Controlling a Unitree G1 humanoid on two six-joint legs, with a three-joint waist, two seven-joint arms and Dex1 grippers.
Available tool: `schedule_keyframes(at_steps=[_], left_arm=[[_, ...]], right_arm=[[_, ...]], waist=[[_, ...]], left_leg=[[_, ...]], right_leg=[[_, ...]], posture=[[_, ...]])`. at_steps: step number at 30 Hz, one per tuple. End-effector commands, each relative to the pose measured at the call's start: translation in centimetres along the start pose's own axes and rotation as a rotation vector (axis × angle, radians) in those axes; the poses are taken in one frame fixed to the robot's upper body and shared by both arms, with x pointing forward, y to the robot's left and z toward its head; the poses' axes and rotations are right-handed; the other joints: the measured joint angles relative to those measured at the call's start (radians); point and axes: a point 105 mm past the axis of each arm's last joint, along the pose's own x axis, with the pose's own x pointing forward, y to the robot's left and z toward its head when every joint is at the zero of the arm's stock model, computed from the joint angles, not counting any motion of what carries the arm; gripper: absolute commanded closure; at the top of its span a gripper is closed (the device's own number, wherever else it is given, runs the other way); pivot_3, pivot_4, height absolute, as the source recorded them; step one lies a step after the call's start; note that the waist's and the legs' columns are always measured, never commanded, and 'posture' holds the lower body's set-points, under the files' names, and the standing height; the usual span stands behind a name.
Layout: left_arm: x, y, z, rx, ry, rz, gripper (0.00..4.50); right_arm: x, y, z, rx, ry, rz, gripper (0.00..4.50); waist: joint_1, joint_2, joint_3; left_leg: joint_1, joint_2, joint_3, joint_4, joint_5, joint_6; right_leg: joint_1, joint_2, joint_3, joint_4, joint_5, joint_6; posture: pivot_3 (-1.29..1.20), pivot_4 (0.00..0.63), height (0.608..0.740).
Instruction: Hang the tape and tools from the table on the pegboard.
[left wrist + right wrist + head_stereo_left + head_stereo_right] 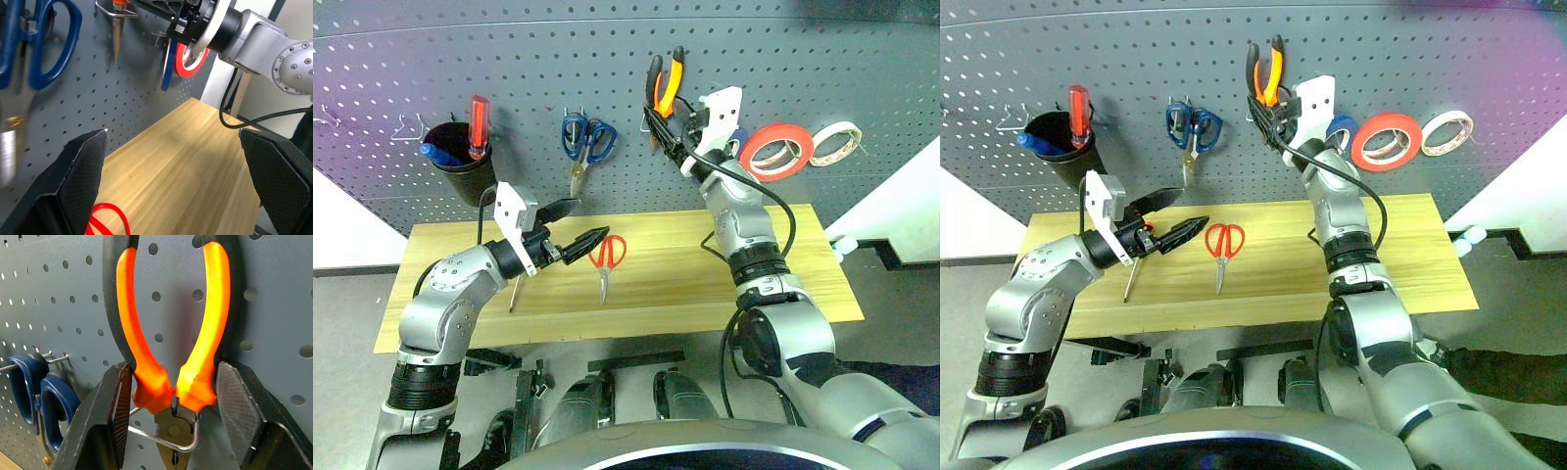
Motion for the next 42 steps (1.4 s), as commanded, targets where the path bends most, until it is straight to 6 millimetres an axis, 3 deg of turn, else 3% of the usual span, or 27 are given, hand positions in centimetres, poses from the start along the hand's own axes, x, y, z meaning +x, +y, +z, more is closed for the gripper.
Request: schedule_keyframes(at_steps=[1,8,19,26,35,42], left_arm=[[-0.4,-0.4,1.2,0.031,-0.036,-0.009,0.0],[-0.3,-0.5,1.3,0.029,-0.038,-0.008,0.0],[-0.3,-0.6,1.1,0.024,-0.036,-0.011,0.0],[-0.1,-0.6,1.1,0.023,-0.042,-0.017,0.0],[0.1,-0.5,1.1,0.024,-0.046,-0.027,0.0],[0.1,-0.4,1.1,0.022,-0.039,-0.038,0.0]], right_arm=[[0.7,0.8,1.9,-0.018,-0.067,0.03,2.21],[0.5,0.8,1.6,-0.022,-0.051,0.042,0.03],[0.3,0.2,2.3,-0.036,-0.079,0.016,0.03],[-0.9,-0.2,4.2,0.017,-0.157,0.006,0.03],[-3.2,1.6,6.6,-0.009,-0.27,0.101,0.03],[-4.7,3.5,9.3,0.147,-0.375,0.23,0.03]], waist=[[0.0,0.0,0.0],[0.001,0.0,0.0],[0.001,0.0,0.0],[0.002,0.0,0.0],[0.0,0.0,0.0],[0.0,0.0,0.0]], left_leg=[[0.0,0.0,0.0,0.0,0.0,0.0],[0.0,0.0,0.0,0.0,-0.001,0.001],[0.001,0.001,0.0,0.0,-0.001,0.003],[0.001,0.001,0.0,-0.001,-0.001,0.003],[0.001,0.001,0.0,-0.002,-0.001,0.003],[0.001,0.001,0.0,-0.002,-0.001,0.003]], right_leg=[[0.0,0.0,0.0,0.0,0.0,0.0],[0.001,0.0,0.0,0.0,0.0,0.0],[0.0,0.0,0.0,0.001,0.001,-0.002],[0.0,0.0,0.0,0.0,0.001,-0.002],[0.0,0.0,0.0,-0.001,0.001,-0.002],[0.0,0.0,0.0,-0.001,0.001,-0.002]], posture=[[-0.01,0.228,0.739],[-0.01,0.231,0.739],[-0.02,0.223,0.739],[-0.03,0.217,0.739],[-0.05,0.211,0.739],[-0.06,0.216,0.739]])
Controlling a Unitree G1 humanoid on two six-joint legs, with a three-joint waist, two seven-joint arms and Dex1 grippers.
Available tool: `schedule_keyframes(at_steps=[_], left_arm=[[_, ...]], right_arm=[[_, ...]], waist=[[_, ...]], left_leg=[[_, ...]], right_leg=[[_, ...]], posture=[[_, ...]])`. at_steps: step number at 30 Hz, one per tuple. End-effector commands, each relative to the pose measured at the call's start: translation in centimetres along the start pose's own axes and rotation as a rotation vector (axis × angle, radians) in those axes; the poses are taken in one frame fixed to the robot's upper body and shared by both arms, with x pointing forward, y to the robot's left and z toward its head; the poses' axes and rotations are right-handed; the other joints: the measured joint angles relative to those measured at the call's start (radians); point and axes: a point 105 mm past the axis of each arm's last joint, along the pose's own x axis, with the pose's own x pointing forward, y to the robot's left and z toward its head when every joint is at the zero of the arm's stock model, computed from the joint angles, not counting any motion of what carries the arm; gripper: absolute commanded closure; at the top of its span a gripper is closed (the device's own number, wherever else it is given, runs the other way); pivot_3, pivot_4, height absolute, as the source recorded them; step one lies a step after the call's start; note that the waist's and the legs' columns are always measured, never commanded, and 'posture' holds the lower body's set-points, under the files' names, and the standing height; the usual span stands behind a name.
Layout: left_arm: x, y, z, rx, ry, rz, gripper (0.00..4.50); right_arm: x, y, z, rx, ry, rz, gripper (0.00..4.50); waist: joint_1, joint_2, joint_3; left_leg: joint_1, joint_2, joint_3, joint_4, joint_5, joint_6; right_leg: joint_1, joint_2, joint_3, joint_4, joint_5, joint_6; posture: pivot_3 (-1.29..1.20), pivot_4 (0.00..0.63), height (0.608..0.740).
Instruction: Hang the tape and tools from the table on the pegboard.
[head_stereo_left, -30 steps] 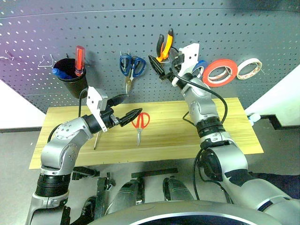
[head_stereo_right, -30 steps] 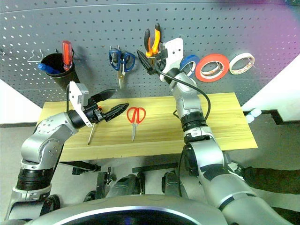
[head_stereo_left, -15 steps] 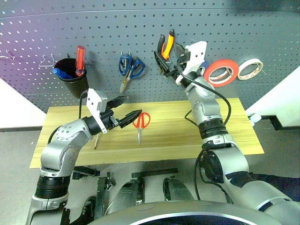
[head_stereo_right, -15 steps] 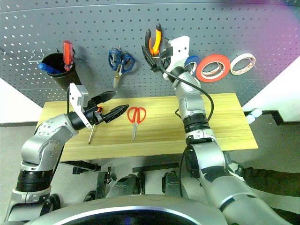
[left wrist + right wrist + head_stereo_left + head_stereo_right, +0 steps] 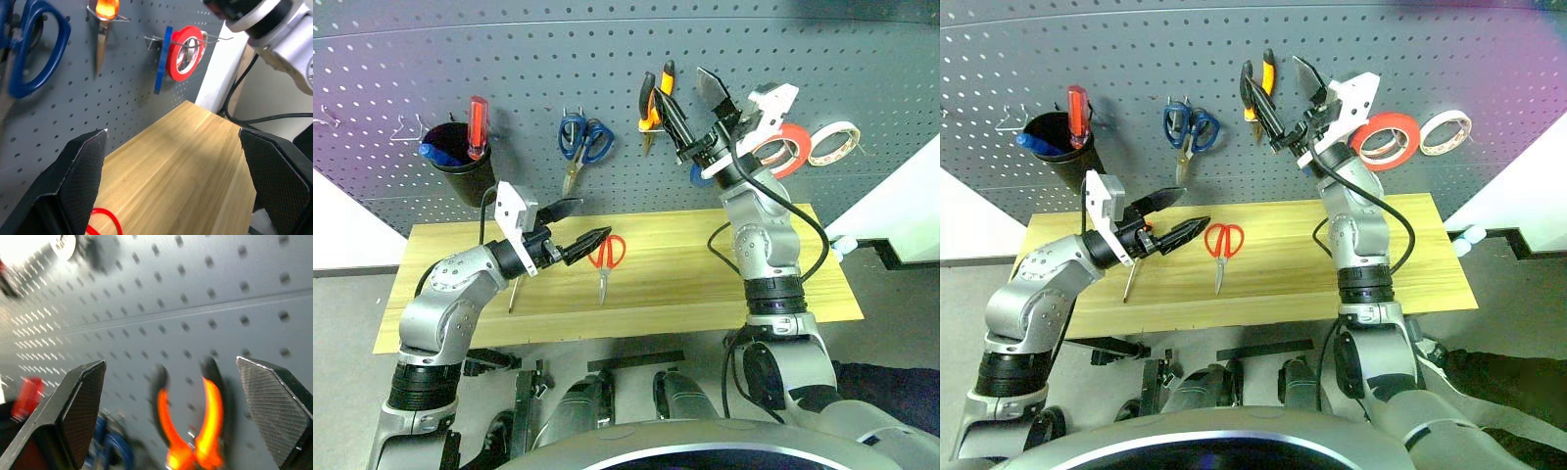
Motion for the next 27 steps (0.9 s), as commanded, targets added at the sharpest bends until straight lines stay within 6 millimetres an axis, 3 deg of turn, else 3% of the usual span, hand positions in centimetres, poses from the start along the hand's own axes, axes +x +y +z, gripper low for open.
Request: schedule_keyframes(at_steps=[1,4,8,12,16,18,21,27], left_arm=[[0.0,0.0,0.8,0.028,-0.021,-0.009,0.0],[0.0,0.1,0.7,0.027,-0.02,-0.009,0.0],[-0.1,0.4,0.3,0.029,-0.01,0.011,0.0],[-0.6,0.7,-0.6,0.024,0.011,0.041,0.0],[-0.9,2.1,-2.1,0.013,0.061,0.127,0.0],[-1.3,2.9,-3.9,0.026,0.134,0.201,0.0],[-1.5,2.9,-6.0,-0.011,0.19,0.256,0.0],[-1.3,3.1,-9.2,-0.127,0.295,0.386,0.0]], right_arm=[[-0.1,2.0,2.6,0.079,-0.084,0.114,0.03],[-1.6,3.8,2.5,0.136,-0.026,0.252,0.03],[-5.5,5.5,0.6,0.091,0.198,0.425,0.03],[-9.8,3.3,-1.6,-0.077,0.471,0.445,0.03],[-12.0,2.1,-1.4,-0.096,0.605,0.49,0.03],[-13.3,1.9,-1.2,-0.11,0.678,0.536,0.03],[-13.8,1.4,-0.2,-0.126,0.708,0.551,0.03],[-12.9,1.4,1.8,-0.053,0.657,0.55,0.03]], waist=[[0.001,0.0,0.0],[0.003,0.0,0.0],[0.007,0.0,0.0],[0.004,0.0,0.0],[0.0,0.0,0.0],[0.002,-0.001,0.0],[0.002,-0.001,0.0],[0.002,-0.003,0.002]], left_leg=[[0.0,0.0,0.0,0.0,0.0,0.0],[0.0,0.0,0.0,0.0,0.0,0.001],[0.0,0.0,0.0,0.0,-0.002,0.003],[-0.001,0.001,0.0,0.0,-0.002,0.003],[-0.001,0.002,0.001,0.0,-0.002,0.003],[-0.001,0.004,0.001,0.001,-0.002,0.003],[-0.001,0.005,0.001,0.001,-0.003,0.005],[-0.002,0.005,0.002,0.002,-0.005,0.007]], right_leg=[[0.0,0.0,0.0,0.0,0.0,0.0],[0.0,0.0,0.0,-0.001,0.0,0.0],[0.001,0.0,0.0,-0.003,0.0,0.0],[0.002,-0.001,0.0,-0.004,0.0,0.0],[0.001,-0.001,0.0,-0.005,0.0,0.0],[0.001,-0.001,-0.002,-0.005,0.0,-0.001],[0.002,-0.001,-0.002,-0.006,0.0,-0.001],[0.002,-0.001,-0.002,-0.008,0.0,-0.001]], posture=[[-0.06,0.217,0.739],[-0.06,0.218,0.739],[-0.06,0.221,0.739],[-0.08,0.227,0.739],[-0.09,0.229,0.739],[-0.11,0.235,0.739],[-0.12,0.24,0.739],[-0.13,0.246,0.739]])
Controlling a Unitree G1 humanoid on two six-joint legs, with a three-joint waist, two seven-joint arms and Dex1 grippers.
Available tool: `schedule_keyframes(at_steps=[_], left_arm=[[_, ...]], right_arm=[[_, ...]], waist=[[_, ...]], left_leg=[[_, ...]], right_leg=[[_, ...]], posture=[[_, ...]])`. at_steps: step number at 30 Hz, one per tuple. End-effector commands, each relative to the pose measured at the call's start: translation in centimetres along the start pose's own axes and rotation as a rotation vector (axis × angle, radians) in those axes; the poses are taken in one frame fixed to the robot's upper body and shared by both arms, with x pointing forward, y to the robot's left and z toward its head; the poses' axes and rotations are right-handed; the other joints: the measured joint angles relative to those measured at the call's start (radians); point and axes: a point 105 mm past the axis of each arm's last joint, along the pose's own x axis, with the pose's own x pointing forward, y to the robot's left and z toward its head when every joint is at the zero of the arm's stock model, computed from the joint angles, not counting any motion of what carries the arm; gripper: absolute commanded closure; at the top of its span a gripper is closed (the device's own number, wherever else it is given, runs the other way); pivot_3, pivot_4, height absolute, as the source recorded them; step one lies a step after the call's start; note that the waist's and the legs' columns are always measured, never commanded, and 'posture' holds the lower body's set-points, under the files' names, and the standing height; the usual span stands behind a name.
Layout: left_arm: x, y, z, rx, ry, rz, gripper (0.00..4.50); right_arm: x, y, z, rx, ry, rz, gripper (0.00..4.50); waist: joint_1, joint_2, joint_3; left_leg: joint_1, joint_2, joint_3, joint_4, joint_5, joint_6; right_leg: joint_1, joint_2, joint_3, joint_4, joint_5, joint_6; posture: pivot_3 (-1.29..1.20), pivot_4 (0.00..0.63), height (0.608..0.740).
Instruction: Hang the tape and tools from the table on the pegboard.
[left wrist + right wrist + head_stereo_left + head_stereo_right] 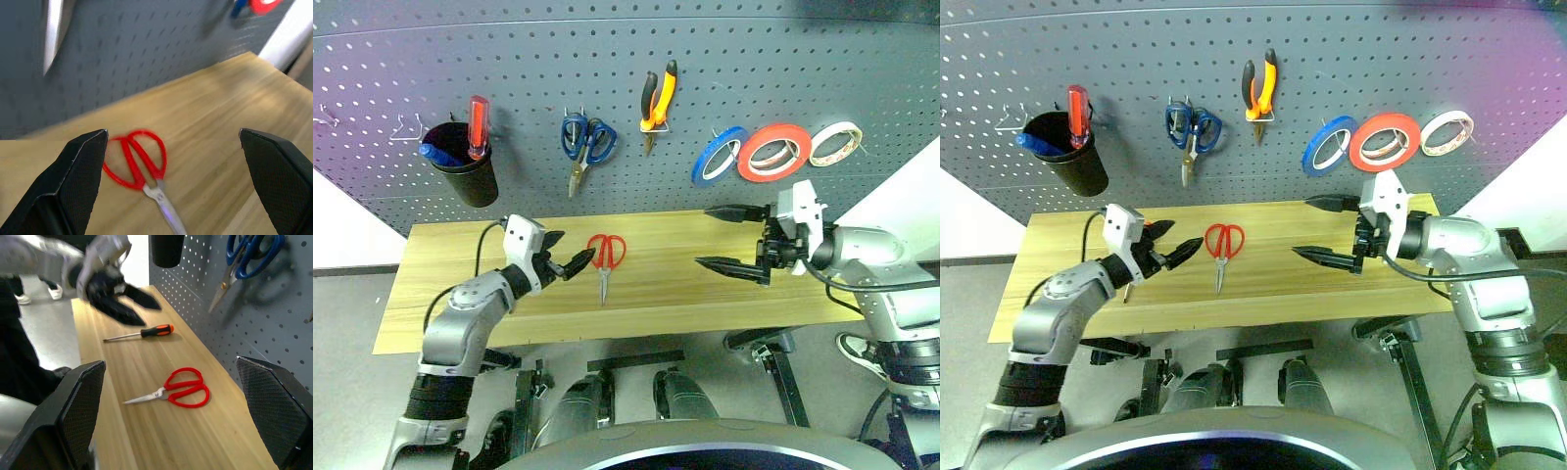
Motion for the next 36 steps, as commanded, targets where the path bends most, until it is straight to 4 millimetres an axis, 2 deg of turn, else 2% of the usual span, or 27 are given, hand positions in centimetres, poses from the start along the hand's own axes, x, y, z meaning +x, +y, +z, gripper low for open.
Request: schedule_keyframes(at_steps=[1,4,7,11,14,16,19,21,29,36], left_arm=[[0.6,0.2,-1.4,-0.045,0.065,0.075,0.0],[0.9,-0.5,-2.7,-0.059,0.114,0.09,0.0],[0.8,0.1,-4.9,-0.056,0.214,0.171,0.0],[1.8,0.2,-5.2,-0.069,0.2,0.238,0.0],[3.1,-0.1,-6.1,-0.095,0.243,0.263,0.0],[4.0,-0.5,-6.0,-0.099,0.249,0.275,0.0],[5.0,-2.1,-5.8,-0.128,0.266,0.242,0.0],[5.2,-2.8,-5.8,-0.129,0.275,0.23,0.0],[5.0,-3.1,-7.3,-0.134,0.394,0.25,0.0],[6.7,-5.0,-7.2,-0.081,0.431,0.184,0.0]], right_arm=[[-0.4,0.1,2.5,-0.023,-0.066,0.017,0.03],[-0.2,0.5,1.8,-0.023,-0.038,0.04,0.03],[0.2,0.5,1.7,-0.023,-0.044,0.036,0.03],[1.0,0.8,1.9,-0.025,-0.066,0.042,0.03],[1.7,1.1,2.3,-0.033,-0.075,0.05,0.03],[2.0,1.1,2.5,-0.038,-0.084,0.048,0.03],[2.3,1.1,2.5,-0.046,-0.085,0.041,0.03],[2.4,1.2,2.6,-0.049,-0.091,0.042,0.03],[2.4,1.3,2.8,-0.051,-0.106,0.008,0.03],[2.4,1.5,2.7,-0.051,-0.096,-0.004,0.03]], waist=[[0.0,0.0,0.0],[0.0,0.0,0.0],[0.0,0.0,0.0],[0.0,-0.001,0.0],[0.004,-0.001,0.001],[0.004,-0.002,0.002],[0.003,-0.002,0.002],[0.001,-0.002,0.002],[-0.002,-0.002,0.005],[-0.003,-0.002,0.013]], left_leg=[[0.0,0.0,0.0,0.0,0.0,0.0],[0.0,0.0,0.0,0.0,0.0,0.0],[0.0,0.0,0.0,0.0,0.0,0.001],[0.0,0.0,0.001,0.0,0.0,0.001],[0.0,0.001,0.001,0.0,-0.001,0.001],[0.0,0.001,0.001,0.001,-0.001,0.001],[-0.001,0.001,0.001,0.0,-0.001,0.002],[-0.001,0.001,0.001,0.0,-0.003,0.004],[-0.002,0.001,0.001,-0.001,-0.004,0.006],[-0.003,0.001,0.002,0.0,-0.004,0.007]], right_leg=[[0.0,0.0,0.0,0.0,0.0,0.0],[0.0,0.0,0.0,0.0,0.0,0.0],[0.0,0.0,0.0,-0.001,0.0,0.0],[0.0,0.0,0.0,-0.001,0.0,0.0],[0.0,0.0,0.0,-0.001,0.0,0.0],[0.0,0.0,0.0,-0.002,0.0,0.0],[0.001,0.0,0.0,-0.005,0.0,0.0],[0.002,0.0,0.0,-0.007,0.0,0.001],[0.002,0.0,0.0,-0.01,0.001,0.002],[0.004,-0.001,0.0,-0.013,0.001,0.001]], posture=[[-0.13,0.247,0.739],[-0.13,0.251,0.739],[-0.13,0.255,0.739],[-0.13,0.261,0.739],[-0.13,0.274,0.739],[-0.13,0.279,0.739],[-0.14,0.287,0.739],[-0.15,0.292,0.739],[-0.19,0.301,0.739],[-0.22,0.308,0.739]])
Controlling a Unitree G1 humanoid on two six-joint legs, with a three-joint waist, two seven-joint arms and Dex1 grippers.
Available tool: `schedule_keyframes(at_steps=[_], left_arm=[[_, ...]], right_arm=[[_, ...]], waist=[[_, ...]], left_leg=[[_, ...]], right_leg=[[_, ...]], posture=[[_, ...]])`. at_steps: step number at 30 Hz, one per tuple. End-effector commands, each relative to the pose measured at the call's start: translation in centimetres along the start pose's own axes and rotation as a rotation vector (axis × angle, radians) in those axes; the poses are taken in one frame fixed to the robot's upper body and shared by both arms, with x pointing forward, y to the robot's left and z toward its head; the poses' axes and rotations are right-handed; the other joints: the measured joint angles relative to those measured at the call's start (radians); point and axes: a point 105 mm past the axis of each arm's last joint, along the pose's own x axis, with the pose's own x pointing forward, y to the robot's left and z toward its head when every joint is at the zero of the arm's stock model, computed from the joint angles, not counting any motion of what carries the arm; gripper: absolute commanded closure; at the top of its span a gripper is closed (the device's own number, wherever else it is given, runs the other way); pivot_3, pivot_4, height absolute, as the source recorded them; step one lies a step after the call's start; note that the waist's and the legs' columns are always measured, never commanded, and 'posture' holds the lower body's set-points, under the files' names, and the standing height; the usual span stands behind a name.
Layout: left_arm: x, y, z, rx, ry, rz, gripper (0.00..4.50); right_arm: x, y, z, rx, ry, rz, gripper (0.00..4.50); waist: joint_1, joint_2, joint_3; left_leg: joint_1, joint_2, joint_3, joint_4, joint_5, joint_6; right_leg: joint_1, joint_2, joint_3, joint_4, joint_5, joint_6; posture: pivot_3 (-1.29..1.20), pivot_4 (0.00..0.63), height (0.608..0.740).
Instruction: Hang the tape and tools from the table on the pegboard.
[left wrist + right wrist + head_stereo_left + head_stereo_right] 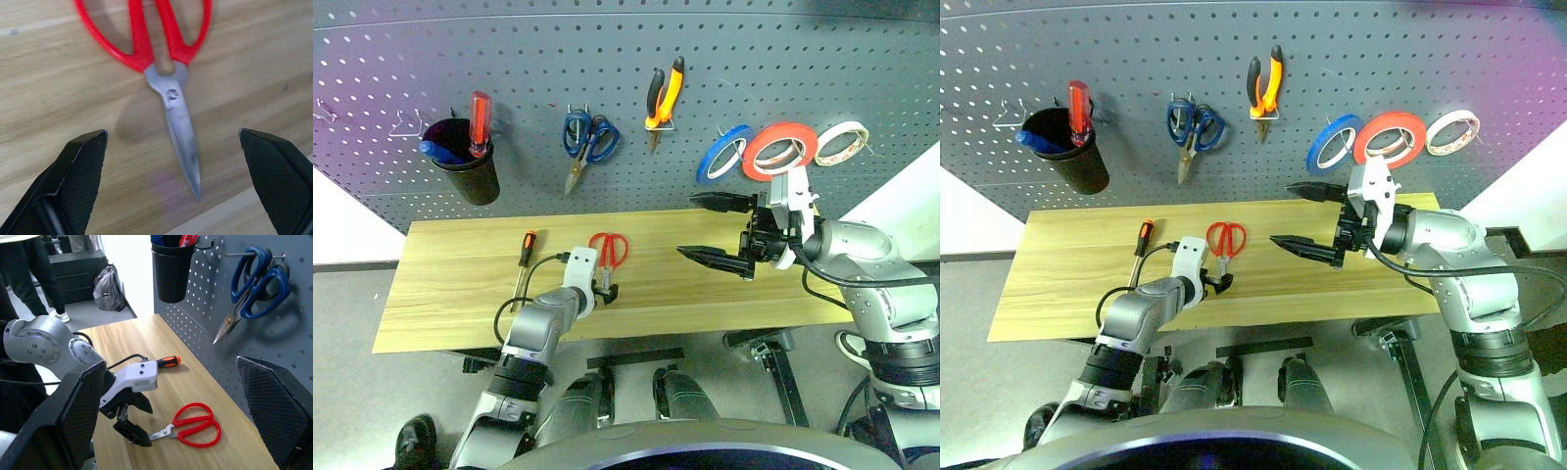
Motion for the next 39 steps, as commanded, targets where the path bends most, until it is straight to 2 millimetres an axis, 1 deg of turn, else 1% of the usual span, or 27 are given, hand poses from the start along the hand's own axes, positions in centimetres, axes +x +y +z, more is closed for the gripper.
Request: schedule_keyframes(at_steps=[1,6,11,20,22,26,29,34,37,38,39], left_arm=[[0.5,-1.1,1.0,0.025,-0.018,-0.021,0.0],[1.0,-1.2,1.4,0.015,-0.015,-0.006,0.0],[0.9,-0.2,1.8,0.03,-0.03,0.059,0.0],[1.5,0.3,0.9,0.0,0.014,0.09,0.0],[1.6,0.8,0.7,-0.026,0.024,0.122,0.0],[1.7,1.5,1.0,-0.043,0.019,0.162,0.0],[1.9,1.5,1.0,-0.05,0.025,0.16,0.0],[2.0,1.2,0.0,-0.089,0.081,0.149,0.0],[2.0,1.2,-0.7,-0.111,0.123,0.152,0.57],[2.0,1.3,-1.0,-0.112,0.136,0.155,0.95],[2.0,1.1,-1.2,-0.124,0.146,0.143,1.22]], right_arm=[[0.0,0.5,1.4,-0.05,-0.025,0.001,0.03],[-0.2,0.5,1.2,-0.047,-0.016,-0.012,0.03],[-0.4,0.2,1.0,-0.047,-0.006,-0.025,0.03],[-0.3,0.0,1.1,-0.048,-0.009,-0.032,0.03],[-0.3,-0.1,1.2,-0.048,-0.009,-0.037,0.03],[-0.4,-0.2,1.1,-0.048,-0.001,-0.042,0.03],[-0.4,-0.3,1.1,-0.051,0.002,-0.046,0.03],[-0.4,-0.7,1.2,-0.061,0.003,-0.066,0.03],[-0.4,-1.0,1.2,-0.064,0.002,-0.074,0.0],[-0.3,-1.0,1.3,-0.068,-0.001,-0.076,0.0],[-0.3,-1.2,1.4,-0.071,-0.004,-0.08,0.0]], waist=[[-0.001,0.0,0.002],[-0.006,0.001,0.006],[-0.022,0.0,0.012],[-0.025,0.001,0.014],[-0.024,0.001,0.014],[-0.025,0.001,0.014],[-0.025,0.001,0.014],[-0.026,0.001,0.015],[-0.025,0.001,0.015],[-0.025,0.001,0.015],[-0.025,0.001,0.015]], left_leg=[[0.0,0.0,0.0,0.0,0.0,0.001],[0.0,0.0,0.001,-0.001,0.0,0.001],[-0.001,0.0,0.001,-0.001,0.0,0.001],[-0.001,0.0,0.001,-0.001,-0.001,0.001],[-0.001,0.0,0.001,0.0,-0.001,0.001],[-0.001,0.0,0.001,0.0,-0.001,0.001],[-0.001,0.0,0.001,-0.001,-0.001,0.001],[-0.001,0.0,0.001,-0.001,-0.001,0.001],[-0.001,0.0,0.001,-0.001,-0.001,0.001],[-0.001,0.0,0.001,-0.001,-0.001,0.001],[0.0,0.0,0.001,-0.001,-0.001,0.001]], right_leg=[[0.0,0.0,0.0,0.0,0.0,0.0],[-0.001,0.0,0.0,0.0,0.001,0.002],[-0.001,0.0,0.0,0.0,0.001,0.003],[-0.002,0.0,0.0,0.0,0.001,0.003],[-0.001,0.0,0.0,0.0,0.001,0.003],[-0.001,0.0,0.0,0.0,0.001,0.003],[-0.002,0.0,0.0,0.0,0.001,0.003],[-0.001,0.0,0.0,0.0,0.001,0.003],[-0.001,0.0,0.0,0.0,0.001,0.003],[-0.001,0.0,0.0,0.0,0.001,0.003],[-0.001,0.0,0.0,0.0,0.001,0.003]], posture=[[-0.23,0.309,0.739],[-0.24,0.313,0.739],[-0.24,0.317,0.739],[-0.24,0.322,0.739],[-0.24,0.322,0.739],[-0.24,0.325,0.739],[-0.24,0.325,0.739],[-0.24,0.325,0.739],[-0.24,0.324,0.739],[-0.24,0.324,0.739],[-0.24,0.326,0.739]])
